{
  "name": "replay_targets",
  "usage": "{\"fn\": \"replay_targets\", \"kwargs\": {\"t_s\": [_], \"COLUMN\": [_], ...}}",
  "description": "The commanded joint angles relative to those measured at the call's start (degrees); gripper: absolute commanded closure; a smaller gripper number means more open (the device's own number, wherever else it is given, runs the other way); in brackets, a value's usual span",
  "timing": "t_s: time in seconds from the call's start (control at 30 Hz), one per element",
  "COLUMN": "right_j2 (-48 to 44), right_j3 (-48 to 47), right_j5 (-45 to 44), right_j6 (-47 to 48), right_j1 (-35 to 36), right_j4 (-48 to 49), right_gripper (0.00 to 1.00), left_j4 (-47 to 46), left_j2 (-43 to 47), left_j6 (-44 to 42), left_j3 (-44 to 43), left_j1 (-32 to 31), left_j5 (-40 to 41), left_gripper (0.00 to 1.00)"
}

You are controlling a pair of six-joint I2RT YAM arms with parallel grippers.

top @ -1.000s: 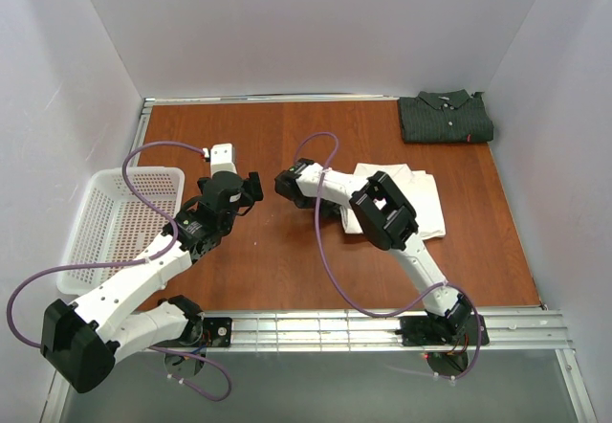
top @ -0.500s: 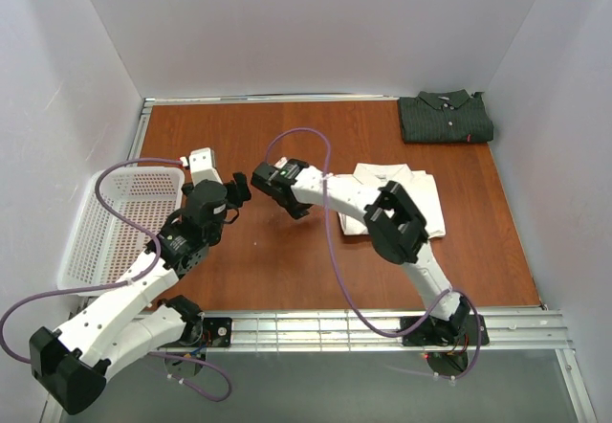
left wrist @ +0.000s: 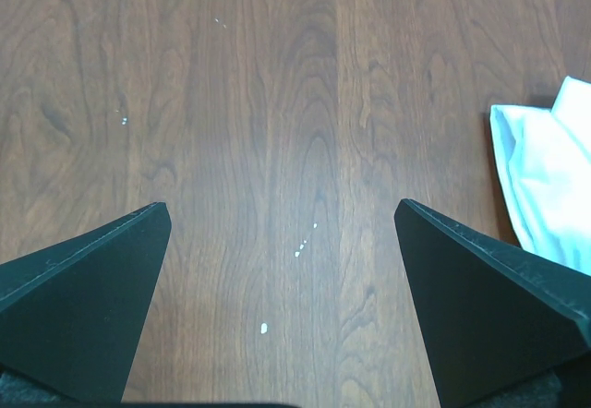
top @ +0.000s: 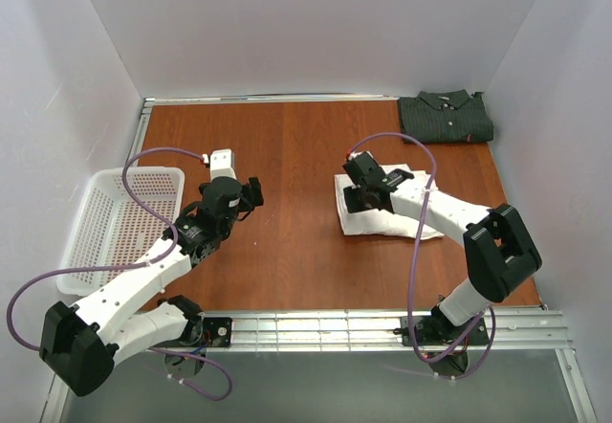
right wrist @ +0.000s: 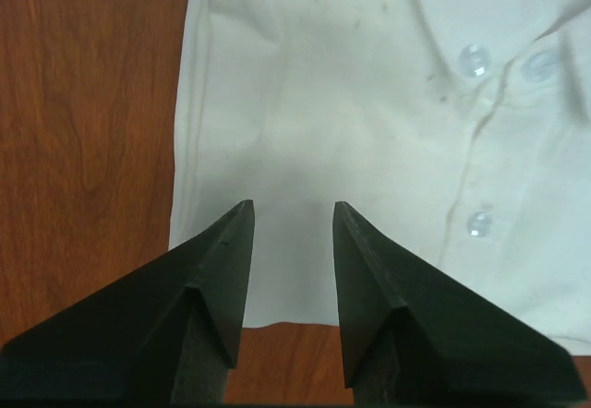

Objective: Fold and stack the long sleeve shirts
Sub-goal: Fold the shirt

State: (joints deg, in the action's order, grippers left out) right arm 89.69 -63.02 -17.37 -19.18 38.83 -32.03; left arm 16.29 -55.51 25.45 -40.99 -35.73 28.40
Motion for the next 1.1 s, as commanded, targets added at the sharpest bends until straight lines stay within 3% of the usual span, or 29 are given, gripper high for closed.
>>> {"fn": "replay_targets", "kwargs": {"t_s": [0.0, 0.1, 0.17, 0.33, 0.5, 0.6, 0.67, 0.83, 0.93, 1.07], "right_j2": [0.9, 3.2, 5.0, 8.8, 7.8, 3.5, 0.7, -8.7, -13.7, -19.9], "right_j3": [5.7, 9.4, 11.0, 9.9, 7.0, 6.1, 5.2, 5.6, 7.7, 9.8], "right_j5": [9.9, 14.5, 16.9, 15.8, 16.1, 12.1, 8.9, 8.7, 10.8, 14.1], "right_j6": [-1.1, -1.7, -2.3, -1.6, -0.2, 0.1, 1.0, 2.0, 2.0, 2.0], "right_j1": [-0.3, -0.1, 1.0, 6.7, 9.4, 9.2, 8.2, -1.5, -8.8, -18.5], "right_j4": [11.5, 17.4, 21.5, 21.4, 19.3, 17.0, 15.4, 9.9, 7.3, 7.3], "right_gripper": [0.68, 0.84, 0.86, 0.85, 0.8, 0.73, 0.59, 0.34, 0.3, 0.3], "left_j4": [-0.2, -0.3, -0.2, -0.1, -0.1, -0.2, -0.2, -0.2, 0.1, 0.5], "left_j2": [0.0, -1.1, -1.9, -3.7, -10.0, -14.5, -20.3, -32.5, -42.0, -47.6], "left_j6": [-0.8, -1.2, -1.3, -0.3, 6.1, 10.1, 11.3, 13.2, 13.1, 13.0], "left_j3": [-1.3, -1.5, -1.5, -1.7, -3.9, -7.3, -11.0, -18.1, -22.2, -25.8], "left_j1": [0.2, 0.2, 0.3, 0.3, 0.3, 0.2, 0.2, -0.3, -1.5, -3.6], "left_j5": [-1.6, -1.8, -2.5, -5.6, -13.4, -17.1, -19.3, -26.6, -28.3, -30.1], "left_gripper": [0.07, 0.07, 0.07, 0.07, 0.09, 0.1, 0.1, 0.11, 0.14, 0.15]}}
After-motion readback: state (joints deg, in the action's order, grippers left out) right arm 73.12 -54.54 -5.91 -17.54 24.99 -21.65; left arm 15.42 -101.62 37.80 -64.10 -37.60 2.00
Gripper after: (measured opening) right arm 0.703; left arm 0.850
